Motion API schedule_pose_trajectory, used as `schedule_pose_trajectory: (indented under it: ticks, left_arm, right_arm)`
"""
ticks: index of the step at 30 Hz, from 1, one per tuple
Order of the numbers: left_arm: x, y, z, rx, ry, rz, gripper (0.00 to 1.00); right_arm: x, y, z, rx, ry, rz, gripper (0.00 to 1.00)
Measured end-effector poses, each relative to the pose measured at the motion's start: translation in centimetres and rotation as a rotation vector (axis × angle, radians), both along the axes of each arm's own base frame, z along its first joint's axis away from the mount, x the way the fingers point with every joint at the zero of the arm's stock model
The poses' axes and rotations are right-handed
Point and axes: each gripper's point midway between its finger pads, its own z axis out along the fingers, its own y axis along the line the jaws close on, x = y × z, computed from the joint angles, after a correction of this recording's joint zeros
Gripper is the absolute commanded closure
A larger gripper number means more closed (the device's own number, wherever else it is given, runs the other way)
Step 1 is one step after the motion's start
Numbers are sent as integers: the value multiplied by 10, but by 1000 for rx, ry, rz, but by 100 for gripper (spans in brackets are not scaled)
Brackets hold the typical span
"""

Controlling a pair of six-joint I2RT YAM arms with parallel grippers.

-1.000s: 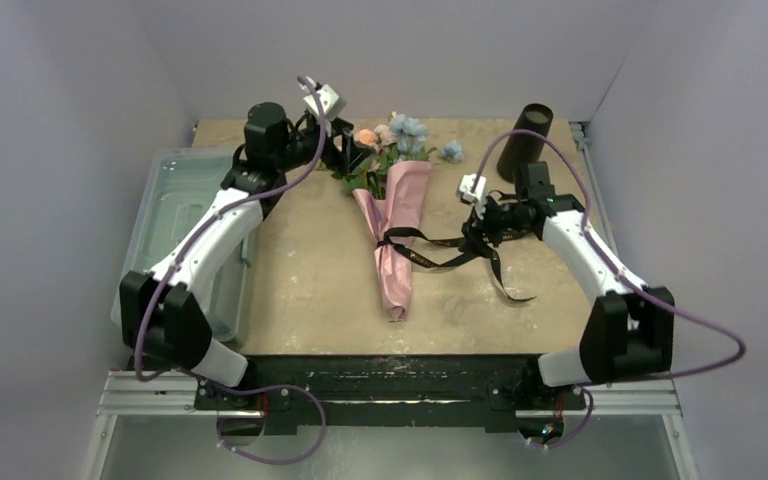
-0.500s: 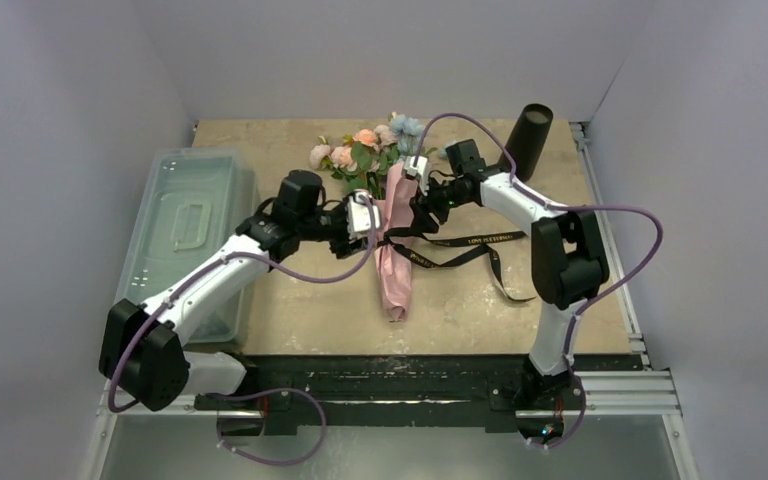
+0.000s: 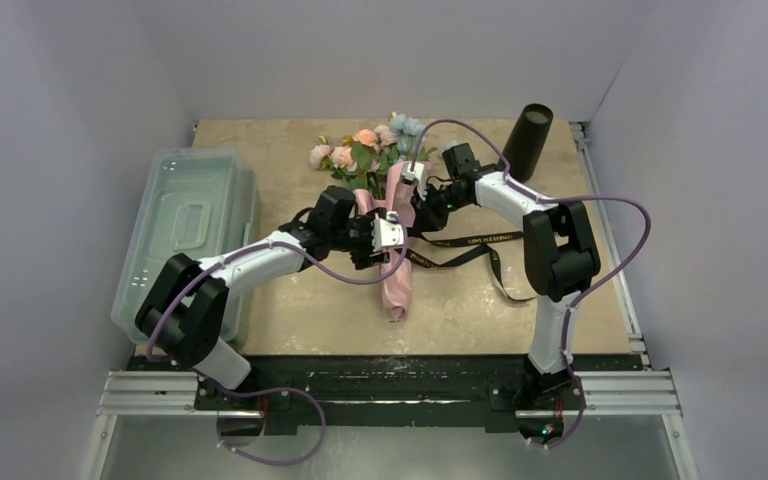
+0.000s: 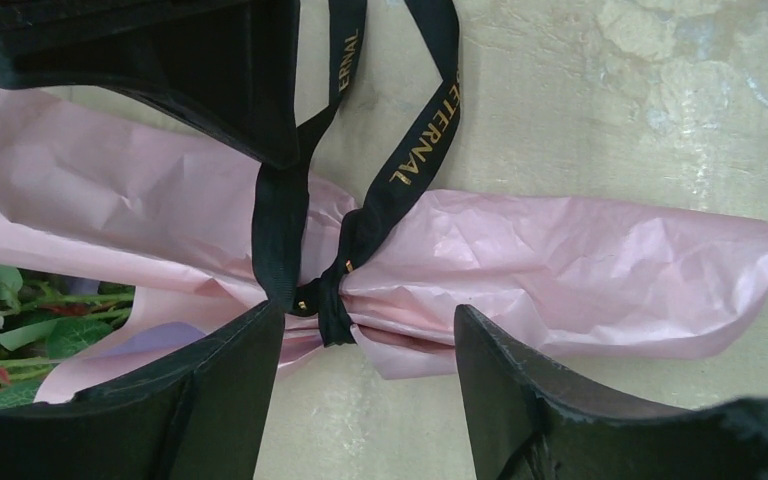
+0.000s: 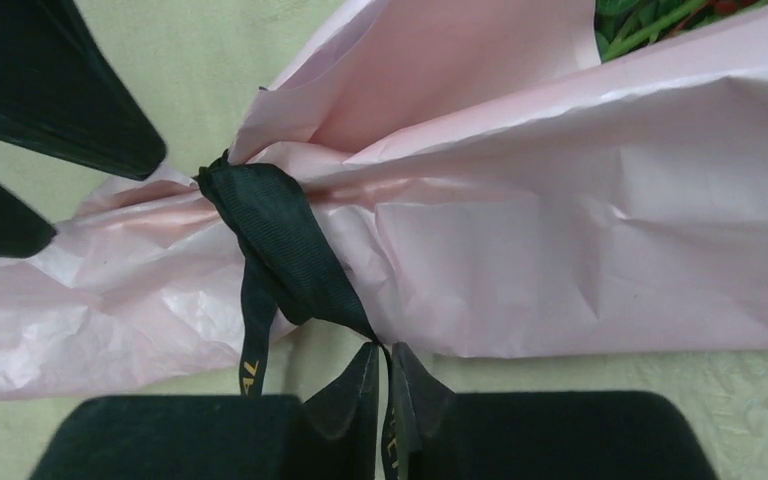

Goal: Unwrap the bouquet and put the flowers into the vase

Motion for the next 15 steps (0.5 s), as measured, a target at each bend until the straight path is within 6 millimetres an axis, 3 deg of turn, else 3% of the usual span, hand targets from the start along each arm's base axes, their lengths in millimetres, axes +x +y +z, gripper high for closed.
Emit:
schedule_pose_trajectory:
  ticks: [2, 9, 15]
  left_arm:
    - [4, -1, -8, 8, 5, 13, 45]
    - [11, 5, -23, 43, 11, 61, 48]
    - [11, 9, -29, 53, 18, 89, 53]
  right_arm:
    - [-2, -1, -1, -5, 7, 3, 100]
    - [-7, -13, 2, -26, 11, 16, 100]
    - [2, -47, 4, -66, -7, -26, 100]
